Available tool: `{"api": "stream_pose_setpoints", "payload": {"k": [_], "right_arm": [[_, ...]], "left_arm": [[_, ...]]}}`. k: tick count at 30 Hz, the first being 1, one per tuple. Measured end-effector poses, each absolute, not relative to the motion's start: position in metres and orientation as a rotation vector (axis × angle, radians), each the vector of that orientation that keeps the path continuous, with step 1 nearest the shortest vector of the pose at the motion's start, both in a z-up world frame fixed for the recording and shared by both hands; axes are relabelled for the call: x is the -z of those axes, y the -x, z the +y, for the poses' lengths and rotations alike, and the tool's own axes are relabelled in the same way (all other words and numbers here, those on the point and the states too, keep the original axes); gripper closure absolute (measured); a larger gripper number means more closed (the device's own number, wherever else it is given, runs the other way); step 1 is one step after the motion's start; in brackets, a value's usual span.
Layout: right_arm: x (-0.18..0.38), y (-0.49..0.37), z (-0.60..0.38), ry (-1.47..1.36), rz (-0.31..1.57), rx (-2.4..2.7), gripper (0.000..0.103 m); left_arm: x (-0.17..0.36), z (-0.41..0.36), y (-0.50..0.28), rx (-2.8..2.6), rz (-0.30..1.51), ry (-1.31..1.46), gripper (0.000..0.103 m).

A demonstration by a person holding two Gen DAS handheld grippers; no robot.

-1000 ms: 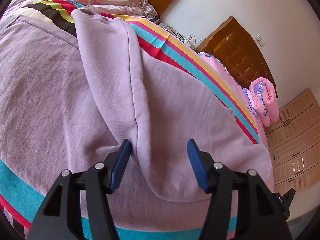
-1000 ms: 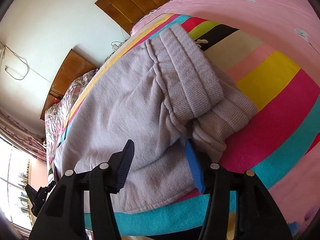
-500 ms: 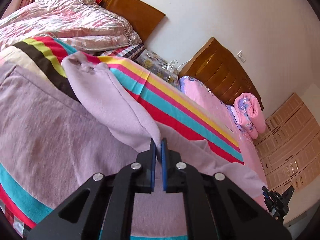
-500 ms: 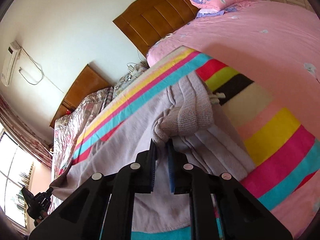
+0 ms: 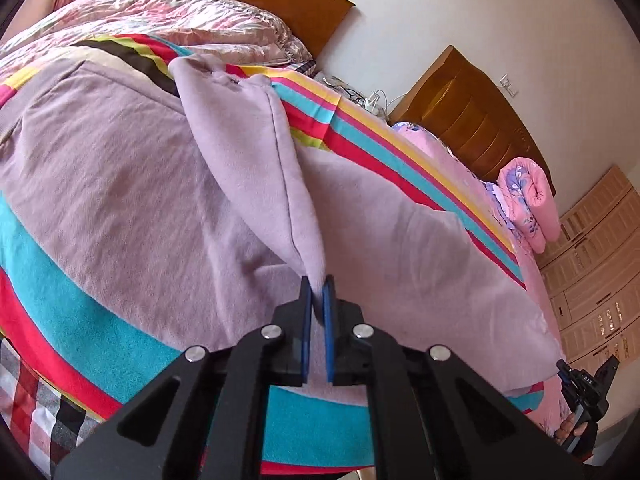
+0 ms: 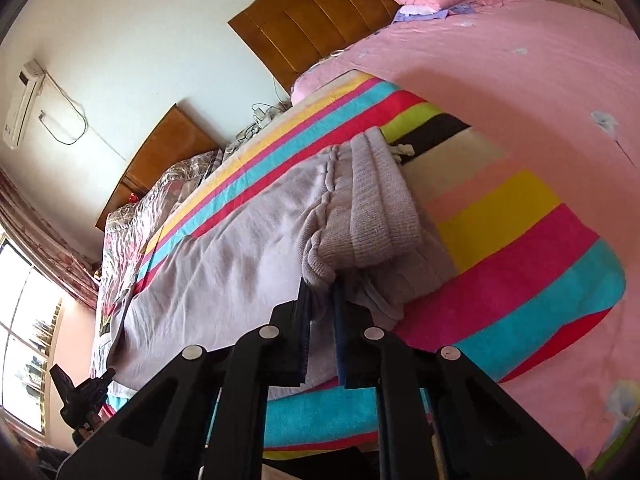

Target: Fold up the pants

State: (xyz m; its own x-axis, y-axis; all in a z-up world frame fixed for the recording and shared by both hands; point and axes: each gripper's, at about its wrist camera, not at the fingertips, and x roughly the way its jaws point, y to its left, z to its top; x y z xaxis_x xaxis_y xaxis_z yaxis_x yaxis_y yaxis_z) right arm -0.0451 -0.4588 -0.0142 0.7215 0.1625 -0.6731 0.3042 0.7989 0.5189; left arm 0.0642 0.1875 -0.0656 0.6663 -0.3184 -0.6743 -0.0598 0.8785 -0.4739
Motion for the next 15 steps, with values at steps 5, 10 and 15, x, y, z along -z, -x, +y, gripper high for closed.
{"api": "stream_pose_setpoints", "payload": {"k": [5, 10, 15], "right_arm": [[0.059, 0.048, -0.467, -0.718, 0.854, 0.132, 0.093], [0.044, 0.041, -0.463, -0.667, 0.841, 0.138, 0.093], [0.053, 0.042, -0.464, -0.682, 0.838, 0.145, 0.094]], "left_arm": [[0.104, 0.188, -0.063, 0.113, 0.938, 0.503, 0.098], [0.090, 0.189, -0.051, 0.102, 0.900, 0.467, 0.098], [0.105, 0.196, -0.056, 0.108, 0.922, 0.508, 0.098]]}}
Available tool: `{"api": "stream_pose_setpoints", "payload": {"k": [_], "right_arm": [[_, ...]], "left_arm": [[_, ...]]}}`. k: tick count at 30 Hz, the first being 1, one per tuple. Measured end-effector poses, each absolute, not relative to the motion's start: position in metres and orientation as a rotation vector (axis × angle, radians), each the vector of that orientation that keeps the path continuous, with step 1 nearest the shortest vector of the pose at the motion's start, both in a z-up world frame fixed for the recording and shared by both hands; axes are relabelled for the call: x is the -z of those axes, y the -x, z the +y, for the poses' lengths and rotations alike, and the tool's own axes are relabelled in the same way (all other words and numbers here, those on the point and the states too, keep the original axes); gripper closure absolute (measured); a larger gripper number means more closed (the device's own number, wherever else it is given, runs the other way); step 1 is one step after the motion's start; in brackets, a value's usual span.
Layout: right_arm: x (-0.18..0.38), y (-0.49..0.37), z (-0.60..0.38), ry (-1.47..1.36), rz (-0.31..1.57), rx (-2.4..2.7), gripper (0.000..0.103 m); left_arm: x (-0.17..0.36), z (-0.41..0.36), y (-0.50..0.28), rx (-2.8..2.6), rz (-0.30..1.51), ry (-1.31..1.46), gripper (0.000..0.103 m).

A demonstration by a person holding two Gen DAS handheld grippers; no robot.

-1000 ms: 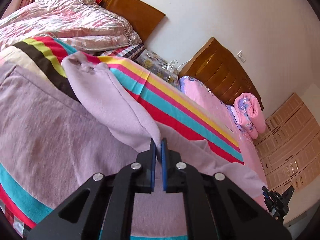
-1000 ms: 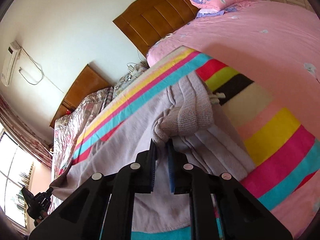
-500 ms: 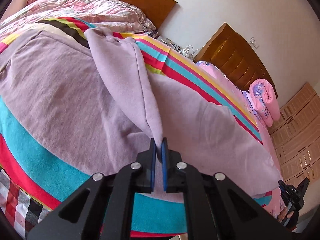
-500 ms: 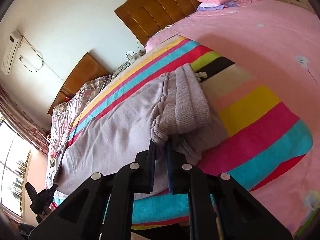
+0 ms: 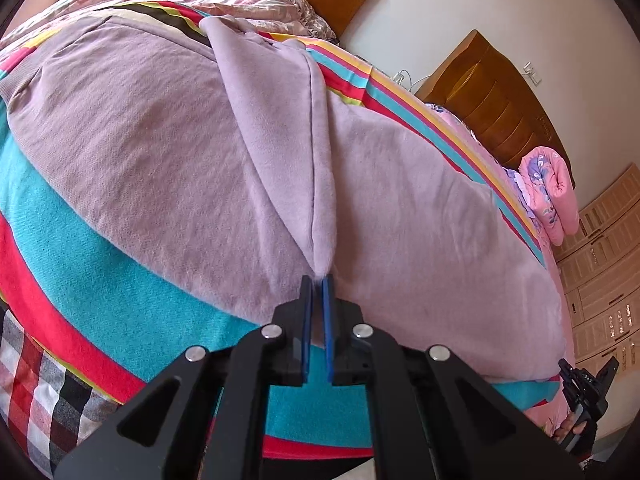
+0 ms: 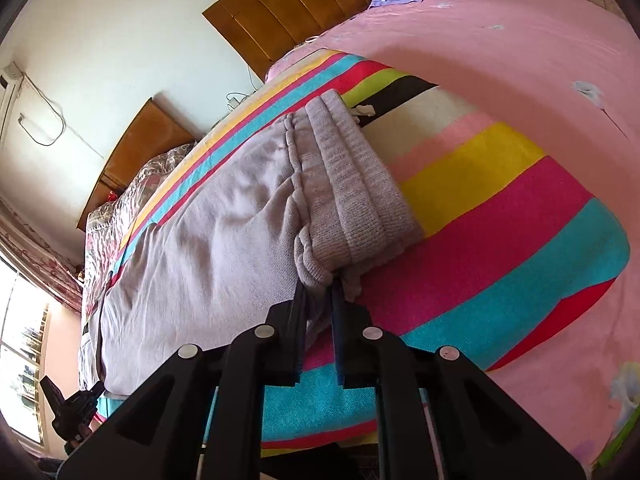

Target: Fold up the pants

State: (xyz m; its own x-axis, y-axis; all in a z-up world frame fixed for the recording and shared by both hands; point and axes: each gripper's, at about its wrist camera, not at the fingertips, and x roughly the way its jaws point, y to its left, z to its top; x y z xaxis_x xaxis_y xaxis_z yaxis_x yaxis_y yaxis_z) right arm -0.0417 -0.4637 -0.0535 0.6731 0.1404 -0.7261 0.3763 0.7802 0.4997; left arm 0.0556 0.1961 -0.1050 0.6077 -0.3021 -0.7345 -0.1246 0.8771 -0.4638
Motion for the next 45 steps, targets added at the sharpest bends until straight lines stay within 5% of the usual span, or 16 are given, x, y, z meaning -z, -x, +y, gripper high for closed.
{"api": "stream_pose_setpoints", "payload": {"k": [4, 6, 8, 10, 11, 18, 26, 31, 33, 35, 36, 45], "right_arm": [[0.055, 0.042, -0.464, -0.683, 0.842, 0.152, 0.093], [0.056, 0.043, -0.463, -0.685, 0.839, 0.156, 0.093], [0.055, 0.044, -0.462, -0.688, 0.839, 0.159, 0.093], [0.055, 0.045, -0.462, -0.686, 0.841, 0.161, 0.093], [0.056, 0.045, -0.462, -0.687, 0.841, 0.160, 0.093], [0.055, 0.046, -0.465, -0.700, 0.847, 0.155, 0.093], [0.049, 0.047, -0.467, -0.693, 0.839, 0.159, 0.093], [0.059, 0.045, -0.467, -0.680, 0.862, 0.166, 0.092], [0.055, 0.049, -0.471, -0.678, 0.880, 0.209, 0.053], [0.041, 0.060, -0.474, -0.677, 0.859, 0.242, 0.049], [0.028, 0.065, -0.473, -0.646, 0.827, 0.251, 0.049], [-0.037, -0.058, -0.307, -0.156, 0.751, -0.270, 0.050]], "left_arm": [[0.095, 0.194, -0.056, 0.140, 0.903, 0.507, 0.097], [0.097, 0.196, -0.063, 0.150, 0.916, 0.540, 0.070], [0.100, 0.194, -0.075, 0.152, 0.944, 0.535, 0.057], [0.100, 0.190, -0.080, 0.124, 0.936, 0.498, 0.065], [0.100, 0.189, -0.083, 0.107, 0.942, 0.480, 0.099], [0.053, 0.185, -0.046, 0.105, 0.812, 0.436, 0.099], [0.107, 0.187, -0.049, 0.091, 0.881, 0.452, 0.098], [0.111, 0.187, -0.053, 0.143, 0.876, 0.456, 0.088], [0.107, 0.192, -0.053, 0.156, 0.867, 0.483, 0.062], [0.094, 0.196, -0.053, 0.105, 0.842, 0.463, 0.034], [0.085, 0.199, -0.053, 0.083, 0.807, 0.444, 0.029], [0.062, 0.198, -0.106, -0.036, 0.842, 0.354, 0.024]]}}
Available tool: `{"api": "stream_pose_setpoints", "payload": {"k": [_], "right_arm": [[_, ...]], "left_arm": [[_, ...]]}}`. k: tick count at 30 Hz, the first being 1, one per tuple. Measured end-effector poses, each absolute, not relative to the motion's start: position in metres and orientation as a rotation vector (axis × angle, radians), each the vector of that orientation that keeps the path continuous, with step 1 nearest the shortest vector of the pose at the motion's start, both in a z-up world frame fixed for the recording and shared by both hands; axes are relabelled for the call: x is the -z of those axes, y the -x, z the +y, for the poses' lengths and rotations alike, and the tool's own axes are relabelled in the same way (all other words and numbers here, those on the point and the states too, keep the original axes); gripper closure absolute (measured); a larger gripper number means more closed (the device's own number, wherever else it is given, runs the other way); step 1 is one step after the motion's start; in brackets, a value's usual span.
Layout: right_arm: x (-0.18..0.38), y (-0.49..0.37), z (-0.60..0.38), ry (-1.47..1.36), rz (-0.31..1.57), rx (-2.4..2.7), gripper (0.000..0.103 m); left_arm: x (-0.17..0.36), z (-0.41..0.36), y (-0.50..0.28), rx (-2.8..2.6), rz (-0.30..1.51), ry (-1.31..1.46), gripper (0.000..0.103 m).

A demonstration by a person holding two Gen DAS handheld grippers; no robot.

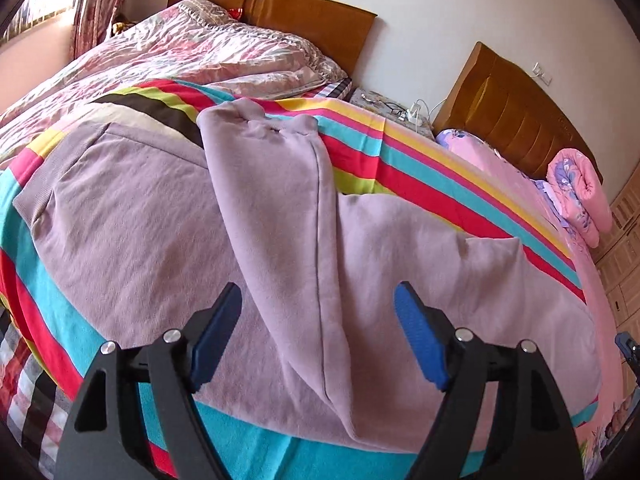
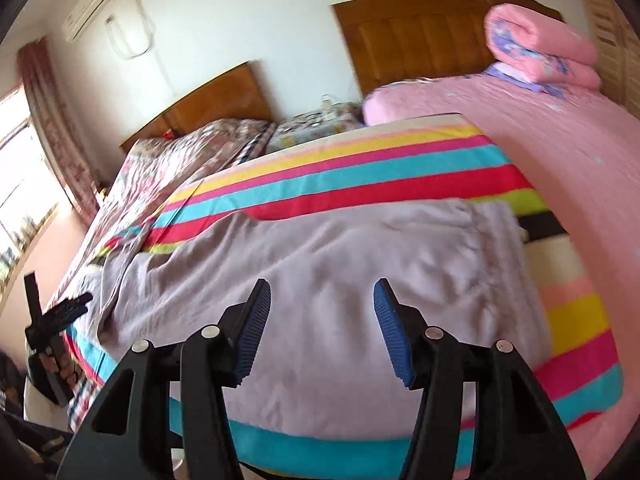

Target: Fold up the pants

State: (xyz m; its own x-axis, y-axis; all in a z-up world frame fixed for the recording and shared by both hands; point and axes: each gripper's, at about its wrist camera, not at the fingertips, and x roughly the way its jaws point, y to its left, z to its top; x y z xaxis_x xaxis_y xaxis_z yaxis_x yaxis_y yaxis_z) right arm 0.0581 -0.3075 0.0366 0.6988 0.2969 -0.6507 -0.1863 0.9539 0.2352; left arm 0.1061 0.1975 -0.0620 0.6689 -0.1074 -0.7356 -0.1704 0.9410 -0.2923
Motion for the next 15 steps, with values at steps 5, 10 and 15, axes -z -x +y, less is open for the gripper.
{"api": "stream_pose_setpoints", "payload": {"k": [5, 10, 15], "right_arm": [[-0.033, -0.159, -0.180, 0.198, 0.722, -0.689, 0.050], [-0.008, -0.232, -0.102, 0.307, 0.813, -0.993, 0.058], [0.017, -0.260, -0.061, 0.457, 0.885, -1.137, 0.067]], "left_arm": [[0.091, 0.205, -0.101, -0.074, 0.932, 0.391, 0.025], [0.097, 0.195, -0.102, -0.149, 0.926, 0.245, 0.054], [0.098, 0.201, -0.097, -0.123, 0.917, 0.271, 0.071]]}}
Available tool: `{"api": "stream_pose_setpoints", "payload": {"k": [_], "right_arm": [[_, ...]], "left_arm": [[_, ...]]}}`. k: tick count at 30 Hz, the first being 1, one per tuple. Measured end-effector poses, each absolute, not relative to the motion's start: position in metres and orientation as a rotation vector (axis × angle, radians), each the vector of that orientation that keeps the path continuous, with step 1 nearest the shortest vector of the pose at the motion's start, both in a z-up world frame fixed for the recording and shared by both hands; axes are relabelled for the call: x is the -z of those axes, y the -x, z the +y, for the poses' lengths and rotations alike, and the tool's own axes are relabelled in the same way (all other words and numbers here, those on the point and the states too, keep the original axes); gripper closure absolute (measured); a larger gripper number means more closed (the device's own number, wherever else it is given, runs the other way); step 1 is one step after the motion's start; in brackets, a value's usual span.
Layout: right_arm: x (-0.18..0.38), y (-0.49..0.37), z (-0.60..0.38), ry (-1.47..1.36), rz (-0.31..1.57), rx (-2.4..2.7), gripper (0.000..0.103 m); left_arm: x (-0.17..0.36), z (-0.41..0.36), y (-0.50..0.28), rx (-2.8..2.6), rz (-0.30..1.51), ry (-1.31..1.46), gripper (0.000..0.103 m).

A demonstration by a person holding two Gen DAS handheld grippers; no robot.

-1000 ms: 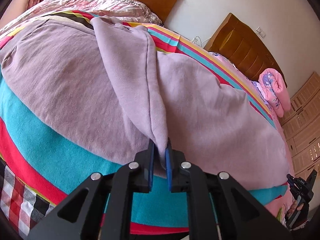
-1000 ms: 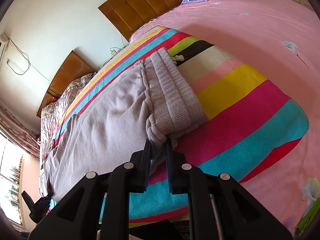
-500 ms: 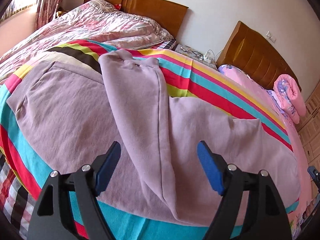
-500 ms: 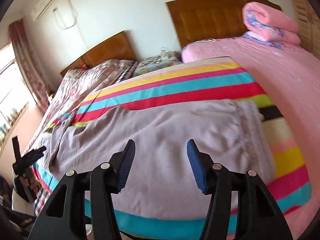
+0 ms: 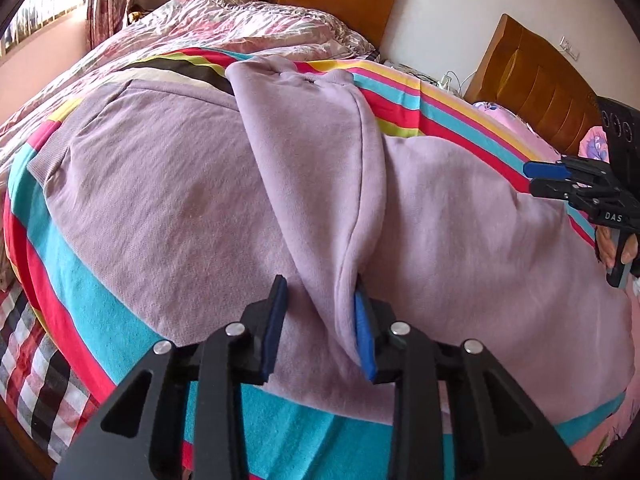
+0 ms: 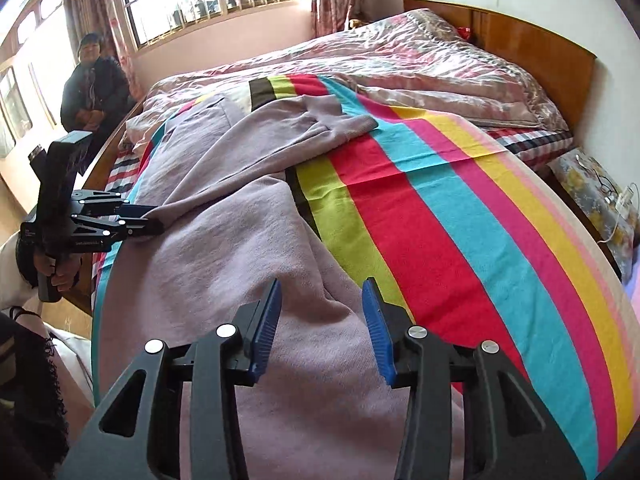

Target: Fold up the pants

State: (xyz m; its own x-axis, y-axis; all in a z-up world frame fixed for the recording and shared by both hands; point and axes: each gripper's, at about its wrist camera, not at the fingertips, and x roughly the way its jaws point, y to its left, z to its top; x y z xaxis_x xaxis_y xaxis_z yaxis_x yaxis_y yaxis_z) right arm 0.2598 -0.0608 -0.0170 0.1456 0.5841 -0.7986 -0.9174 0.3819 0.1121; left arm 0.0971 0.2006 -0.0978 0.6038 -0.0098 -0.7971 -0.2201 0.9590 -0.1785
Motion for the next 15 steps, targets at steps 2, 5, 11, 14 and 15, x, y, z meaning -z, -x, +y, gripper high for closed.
{"api": "stream_pose_setpoints", "payload": {"k": [2, 5, 11, 14, 15], "right_arm": [[0.025, -0.264, -0.053, 0.483, 0.912, -1.191, 0.068], [0.041, -0.265, -0.039, 0.536, 0.953, -1.235, 0.070], [0.028, -0.249, -0.039, 0.585, 0.813, -1.189, 0.099], [0.009, -0.241, -0.038, 0.602, 0.723, -1.141, 0.099], [0.011, -0.241, -0.035, 0.619, 0.723, -1.125, 0.099]], "left_arm": [[0.098, 0.198, -0.096, -0.127, 0.912, 0.257, 0.071], [0.098, 0.198, -0.095, -0.129, 0.909, 0.262, 0.071], [0.099, 0.198, -0.091, -0.122, 0.897, 0.267, 0.071], [0.099, 0.198, -0.089, -0.120, 0.890, 0.265, 0.071], [0.099, 0.198, -0.088, -0.120, 0.887, 0.264, 0.071]]}}
